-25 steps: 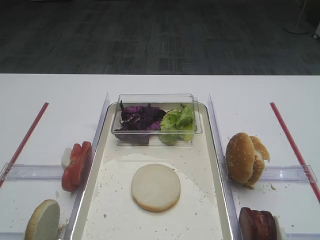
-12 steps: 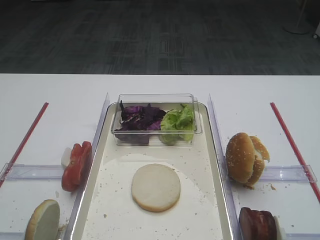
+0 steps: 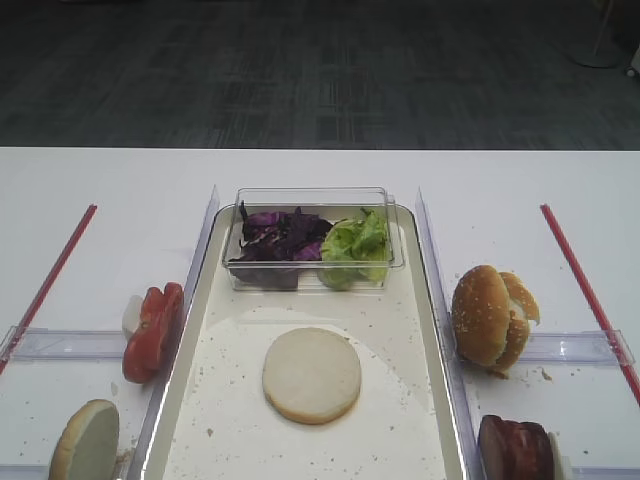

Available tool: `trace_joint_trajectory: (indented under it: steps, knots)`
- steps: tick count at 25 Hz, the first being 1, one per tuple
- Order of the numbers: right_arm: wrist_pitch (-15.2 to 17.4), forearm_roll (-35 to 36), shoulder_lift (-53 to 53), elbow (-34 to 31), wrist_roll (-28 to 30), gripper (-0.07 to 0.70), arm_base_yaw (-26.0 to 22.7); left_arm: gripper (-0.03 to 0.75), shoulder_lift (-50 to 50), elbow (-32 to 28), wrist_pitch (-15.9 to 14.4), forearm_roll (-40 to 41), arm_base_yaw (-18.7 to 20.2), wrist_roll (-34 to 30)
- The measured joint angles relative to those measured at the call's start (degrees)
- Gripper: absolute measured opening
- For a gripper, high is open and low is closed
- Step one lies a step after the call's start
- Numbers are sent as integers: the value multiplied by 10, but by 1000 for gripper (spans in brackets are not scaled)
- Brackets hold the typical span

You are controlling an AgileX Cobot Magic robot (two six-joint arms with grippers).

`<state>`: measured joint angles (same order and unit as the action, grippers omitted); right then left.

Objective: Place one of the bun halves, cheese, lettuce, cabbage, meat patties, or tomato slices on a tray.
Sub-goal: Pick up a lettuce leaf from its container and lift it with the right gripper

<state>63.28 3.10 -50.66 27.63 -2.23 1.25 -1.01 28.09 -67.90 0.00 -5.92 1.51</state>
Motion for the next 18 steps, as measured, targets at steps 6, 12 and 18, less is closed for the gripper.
trace_joint_trajectory:
  steps: [6, 12, 18]
  knots:
    - [-3, 0, -19, 0, 0, 692, 0, 566, 0, 0, 0, 0, 0, 0]
    - [-3, 7, -26, 21, 0, 692, 0, 566, 0, 0, 0, 0, 0, 0]
    - [-17, 11, -95, 61, 1, 692, 0, 566, 0, 0, 0, 0, 0, 0]
